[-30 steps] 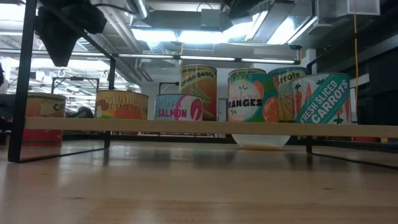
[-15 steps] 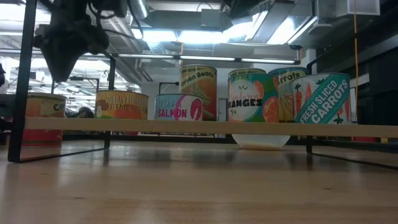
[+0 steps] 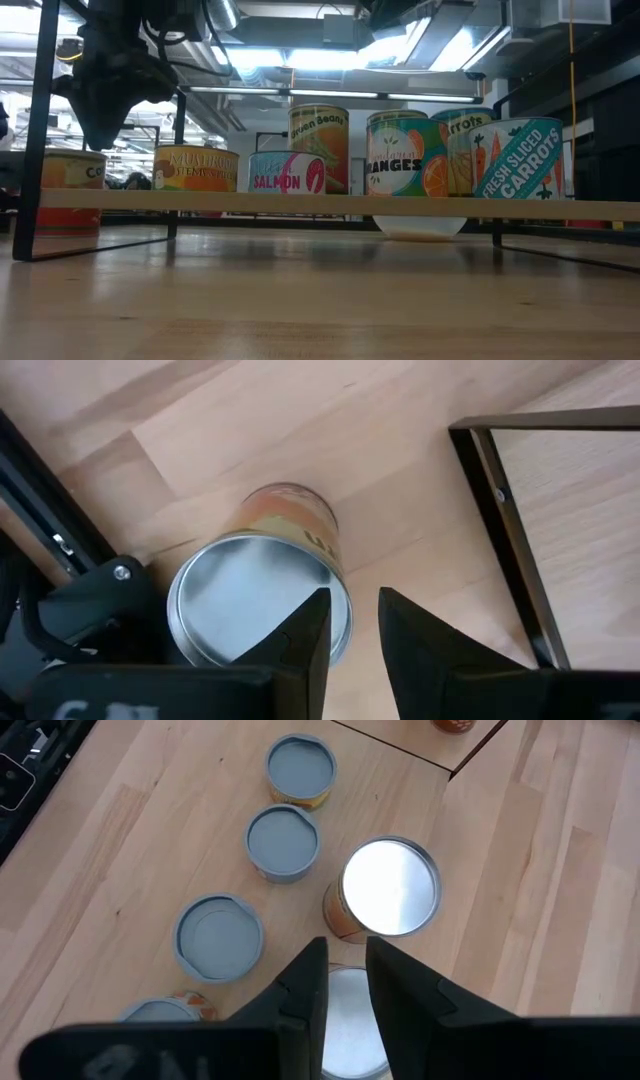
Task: Pick and place cans onto a shelf
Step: Put the canned corns on the shelf
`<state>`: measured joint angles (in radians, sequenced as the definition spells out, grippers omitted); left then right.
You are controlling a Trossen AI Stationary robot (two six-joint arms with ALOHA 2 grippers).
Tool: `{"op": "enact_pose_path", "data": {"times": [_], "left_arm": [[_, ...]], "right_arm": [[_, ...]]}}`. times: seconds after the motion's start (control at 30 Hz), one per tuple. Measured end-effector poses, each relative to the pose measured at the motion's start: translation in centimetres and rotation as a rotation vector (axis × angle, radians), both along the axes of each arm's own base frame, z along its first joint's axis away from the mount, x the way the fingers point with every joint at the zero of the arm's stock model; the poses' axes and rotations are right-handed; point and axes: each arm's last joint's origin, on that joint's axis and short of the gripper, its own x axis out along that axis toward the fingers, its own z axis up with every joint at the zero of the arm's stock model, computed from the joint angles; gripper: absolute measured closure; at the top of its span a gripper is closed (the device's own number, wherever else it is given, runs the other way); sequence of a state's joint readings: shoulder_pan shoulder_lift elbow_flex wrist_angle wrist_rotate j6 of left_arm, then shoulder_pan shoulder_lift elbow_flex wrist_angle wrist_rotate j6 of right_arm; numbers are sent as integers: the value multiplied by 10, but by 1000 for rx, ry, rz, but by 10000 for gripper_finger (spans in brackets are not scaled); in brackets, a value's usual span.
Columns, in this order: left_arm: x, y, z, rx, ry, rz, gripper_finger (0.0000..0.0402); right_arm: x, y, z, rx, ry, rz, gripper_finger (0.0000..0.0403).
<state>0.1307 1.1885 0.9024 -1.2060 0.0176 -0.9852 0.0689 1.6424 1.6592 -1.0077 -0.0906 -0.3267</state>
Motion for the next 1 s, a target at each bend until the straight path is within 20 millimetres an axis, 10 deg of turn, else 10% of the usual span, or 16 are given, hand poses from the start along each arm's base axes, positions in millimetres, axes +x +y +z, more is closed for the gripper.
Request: {"op": "enact_pose_path", "data": {"times": [1.0], "left_arm": [[-1,-6,-7,46,21,5,321]], "right_arm": [[0,0,0,0,0,0,325]]}}
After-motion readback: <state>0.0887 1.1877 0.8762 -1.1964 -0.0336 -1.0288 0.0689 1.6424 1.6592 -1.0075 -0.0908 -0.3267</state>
